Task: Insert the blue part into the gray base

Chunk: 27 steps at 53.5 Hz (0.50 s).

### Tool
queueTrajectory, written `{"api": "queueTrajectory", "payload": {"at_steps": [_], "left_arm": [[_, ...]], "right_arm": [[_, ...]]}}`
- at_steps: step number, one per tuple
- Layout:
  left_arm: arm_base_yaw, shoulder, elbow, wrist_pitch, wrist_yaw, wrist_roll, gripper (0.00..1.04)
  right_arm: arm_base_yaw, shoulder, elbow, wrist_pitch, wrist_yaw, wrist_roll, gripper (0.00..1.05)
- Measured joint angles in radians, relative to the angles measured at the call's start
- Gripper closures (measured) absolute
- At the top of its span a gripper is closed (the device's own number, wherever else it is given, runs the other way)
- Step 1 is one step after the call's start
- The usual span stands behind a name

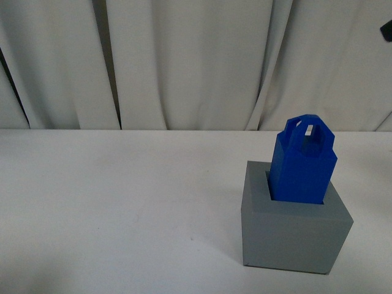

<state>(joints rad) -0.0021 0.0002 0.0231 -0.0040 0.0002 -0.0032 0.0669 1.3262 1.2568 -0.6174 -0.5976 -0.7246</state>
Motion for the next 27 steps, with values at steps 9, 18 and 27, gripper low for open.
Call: {"api": "queueTrajectory", "payload": {"at_steps": [9,18,27], "left_arm": [[0.0,0.0,0.0,0.0,-0.002,0.0,0.06],[0.0,0.0,0.0,0.0,-0.002,0.0,0.06],[0.0,0.0,0.0,0.0,-0.002,0.0,0.06]], "right_arm": [[0.054,-0.11,-0.248,0.489,0.427,0.268,0.23],[0.025,-0.304,-0.665,1.069,0.7,0.649,0.6],[-0.003,-0.417,-0.891,1.151,0.647,0.704,1.01]]}}
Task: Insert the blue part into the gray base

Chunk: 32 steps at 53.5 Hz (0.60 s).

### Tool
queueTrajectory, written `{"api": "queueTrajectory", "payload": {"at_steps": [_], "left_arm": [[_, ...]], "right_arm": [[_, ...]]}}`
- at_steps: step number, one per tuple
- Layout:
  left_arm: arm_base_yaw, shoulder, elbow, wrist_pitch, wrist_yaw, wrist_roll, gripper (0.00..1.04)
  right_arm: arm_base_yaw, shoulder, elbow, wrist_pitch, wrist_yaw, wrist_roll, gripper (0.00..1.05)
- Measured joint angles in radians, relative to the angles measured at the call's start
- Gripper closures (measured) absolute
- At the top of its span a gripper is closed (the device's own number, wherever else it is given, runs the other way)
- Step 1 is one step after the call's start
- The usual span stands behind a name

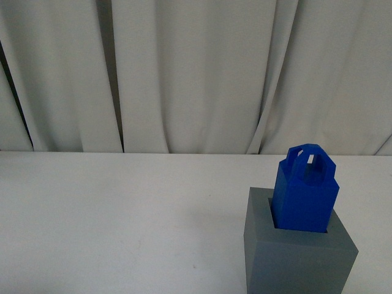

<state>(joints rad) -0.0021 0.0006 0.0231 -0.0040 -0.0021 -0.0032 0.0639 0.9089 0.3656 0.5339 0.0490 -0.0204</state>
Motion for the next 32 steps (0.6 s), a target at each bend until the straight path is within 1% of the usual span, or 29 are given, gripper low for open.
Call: {"api": "queueTrajectory", "payload": {"at_steps": [1,2,6,17,32], "left_arm": [[0.0,0.0,0.0,0.0,0.0,0.0,0.06],[0.0,0.0,0.0,0.0,0.0,0.0,0.06],[0.0,0.0,0.0,0.0,0.002,0.0,0.06],[0.0,0.0,0.0,0.0,0.002,0.0,0.06],[0.0,0.0,0.0,0.0,0.002,0.0,0.06]], "right_arm": [[-0.021,-0.016,-0.02,0.005,-0.034,0.0,1.04],[-0.032,-0.026,-0.033,0.009,-0.043,0.002,1.03],[-0.062,-0.076,-0.093,0.019,-0.038,0.007,1.02],[-0.063,-0.185,-0.198,0.016,-0.047,0.008,1.02],[-0.063,-0.36,-0.291,-0.066,-0.047,0.01,1.02]]}}
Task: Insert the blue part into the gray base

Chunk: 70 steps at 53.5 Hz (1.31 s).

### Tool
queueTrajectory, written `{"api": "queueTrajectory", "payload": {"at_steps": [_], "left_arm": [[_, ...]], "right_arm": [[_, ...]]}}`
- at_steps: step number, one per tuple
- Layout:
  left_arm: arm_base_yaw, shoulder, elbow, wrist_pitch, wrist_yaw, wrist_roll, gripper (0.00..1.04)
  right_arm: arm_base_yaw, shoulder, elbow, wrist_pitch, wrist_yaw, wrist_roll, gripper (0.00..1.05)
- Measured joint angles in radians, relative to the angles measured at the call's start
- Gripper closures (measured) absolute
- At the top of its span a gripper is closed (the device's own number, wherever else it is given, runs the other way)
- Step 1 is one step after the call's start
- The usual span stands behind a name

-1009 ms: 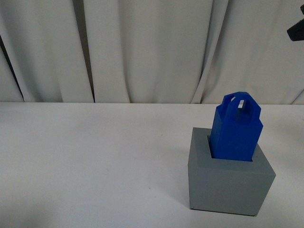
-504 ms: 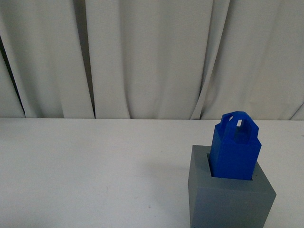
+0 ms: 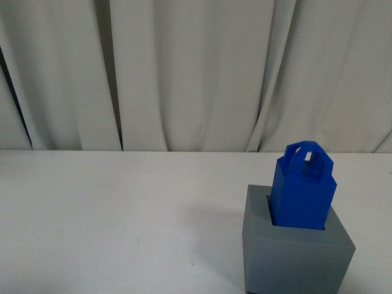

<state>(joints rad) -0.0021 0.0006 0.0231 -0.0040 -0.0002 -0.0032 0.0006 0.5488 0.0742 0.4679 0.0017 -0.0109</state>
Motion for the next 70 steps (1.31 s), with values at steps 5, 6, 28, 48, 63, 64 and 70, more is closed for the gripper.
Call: {"api": "queueTrajectory", "payload": {"at_steps": [5,6,28,48,63,64,70], "left_arm": [[0.0,0.0,0.0,0.0,0.0,0.0,0.06],[0.0,0.0,0.0,0.0,0.0,0.0,0.06],[0.0,0.0,0.0,0.0,0.0,0.0,0.06],[0.0,0.0,0.0,0.0,0.0,0.0,0.06],[0.0,0.0,0.0,0.0,-0.001,0.0,0.06],[0.0,0.0,0.0,0.0,-0.001,0.0,0.06],[0.0,0.0,0.0,0.0,0.0,0.0,0.06]], "right_arm": [[0.0,-0.055,-0.018,-0.036,0.0,0.0,1.02],[0.0,-0.064,-0.02,-0.042,0.0,0.0,1.02],[0.0,-0.201,-0.07,-0.12,-0.001,0.0,1.02],[0.0,-0.324,-0.07,-0.239,-0.001,0.001,1.02],[0.0,-0.491,-0.069,-0.443,-0.003,0.0,1.02],[0.0,-0.517,-0.069,-0.459,-0.003,0.0,1.02],[0.0,-0.544,-0.069,-0.465,-0.003,0.0,1.02]]}}
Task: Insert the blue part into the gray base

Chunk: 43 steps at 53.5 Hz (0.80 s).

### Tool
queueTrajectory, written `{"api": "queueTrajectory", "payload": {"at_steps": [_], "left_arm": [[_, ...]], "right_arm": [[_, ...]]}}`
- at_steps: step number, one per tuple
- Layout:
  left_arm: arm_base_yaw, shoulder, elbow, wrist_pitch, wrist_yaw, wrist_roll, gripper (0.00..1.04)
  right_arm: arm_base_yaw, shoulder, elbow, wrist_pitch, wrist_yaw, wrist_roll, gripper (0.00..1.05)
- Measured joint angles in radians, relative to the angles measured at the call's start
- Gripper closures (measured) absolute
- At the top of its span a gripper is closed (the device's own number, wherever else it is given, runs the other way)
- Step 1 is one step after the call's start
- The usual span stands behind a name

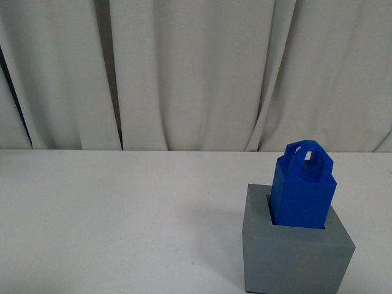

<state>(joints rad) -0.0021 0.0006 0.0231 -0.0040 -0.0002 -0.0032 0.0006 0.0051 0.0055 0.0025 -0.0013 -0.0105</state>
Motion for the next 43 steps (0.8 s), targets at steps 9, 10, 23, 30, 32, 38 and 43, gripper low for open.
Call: {"api": "queueTrajectory", "payload": {"at_steps": [9,10,23,30,32,38,43], "left_arm": [[0.0,0.0,0.0,0.0,0.0,0.0,0.06],[0.0,0.0,0.0,0.0,0.0,0.0,0.06],[0.0,0.0,0.0,0.0,0.0,0.0,0.06],[0.0,0.0,0.0,0.0,0.0,0.0,0.06],[0.0,0.0,0.0,0.0,0.0,0.0,0.06],[0.0,0.0,0.0,0.0,0.0,0.0,0.06],[0.0,0.0,0.0,0.0,0.0,0.0,0.06]], "right_arm": [[0.0,-0.001,0.0,-0.001,0.0,0.0,0.98],[0.0,-0.001,0.0,-0.001,0.0,0.0,0.94],[0.0,-0.001,0.0,-0.001,0.0,0.0,0.5],[0.0,-0.001,0.0,-0.001,0.0,0.0,0.27],[0.0,-0.001,0.0,-0.001,0.0,0.0,0.2],[0.0,-0.001,0.0,-0.001,0.0,0.001,0.05],[0.0,-0.001,0.0,-0.001,0.0,0.0,0.08]]}}
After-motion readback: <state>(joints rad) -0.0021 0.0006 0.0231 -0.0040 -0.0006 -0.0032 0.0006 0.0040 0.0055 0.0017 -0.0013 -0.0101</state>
